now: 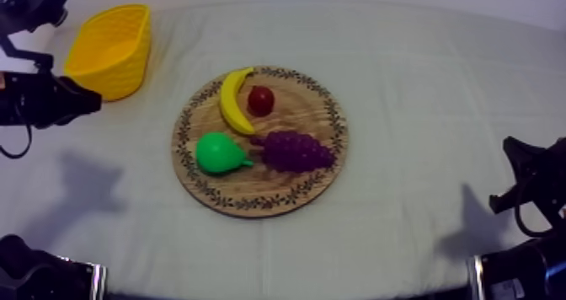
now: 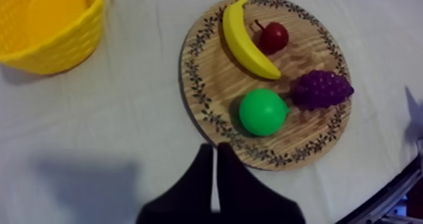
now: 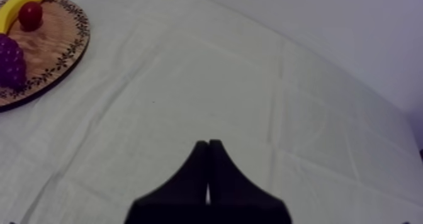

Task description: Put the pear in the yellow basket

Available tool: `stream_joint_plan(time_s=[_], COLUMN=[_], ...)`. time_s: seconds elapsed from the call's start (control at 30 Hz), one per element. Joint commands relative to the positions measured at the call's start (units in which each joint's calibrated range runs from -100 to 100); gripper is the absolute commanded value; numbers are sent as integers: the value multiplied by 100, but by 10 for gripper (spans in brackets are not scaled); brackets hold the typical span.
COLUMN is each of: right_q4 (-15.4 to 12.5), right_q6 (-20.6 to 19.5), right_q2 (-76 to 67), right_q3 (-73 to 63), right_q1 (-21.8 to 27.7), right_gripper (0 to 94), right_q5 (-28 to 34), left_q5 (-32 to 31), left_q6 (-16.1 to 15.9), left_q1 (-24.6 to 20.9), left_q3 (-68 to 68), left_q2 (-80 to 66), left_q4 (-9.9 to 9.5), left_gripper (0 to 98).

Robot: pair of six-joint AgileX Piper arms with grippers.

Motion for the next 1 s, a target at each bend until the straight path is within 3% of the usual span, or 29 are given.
stream_joint_plan(time_s=[0.0, 0.23, 0.57, 0.97], right_q4=[1, 1, 1, 1], right_q6=[1, 1, 1, 1], right_q2=[-3, -3, -3, -3], right_q3=[-2, -2, -2, -2], right_q1=[-2, -2, -2, -2], right_gripper=[4, 4, 4, 4], right_q5=[2, 2, 2, 2], left_q5=[242, 788, 1301, 1618], left_q6=[41, 205, 535, 450], left_q1=[120, 489, 835, 1111], left_q3=[-480, -1464, -2483, -3082], left_q2=[512, 1627, 2997, 3760], left_q4=[-35, -191, -243, -154], left_gripper=[0, 0, 0, 0])
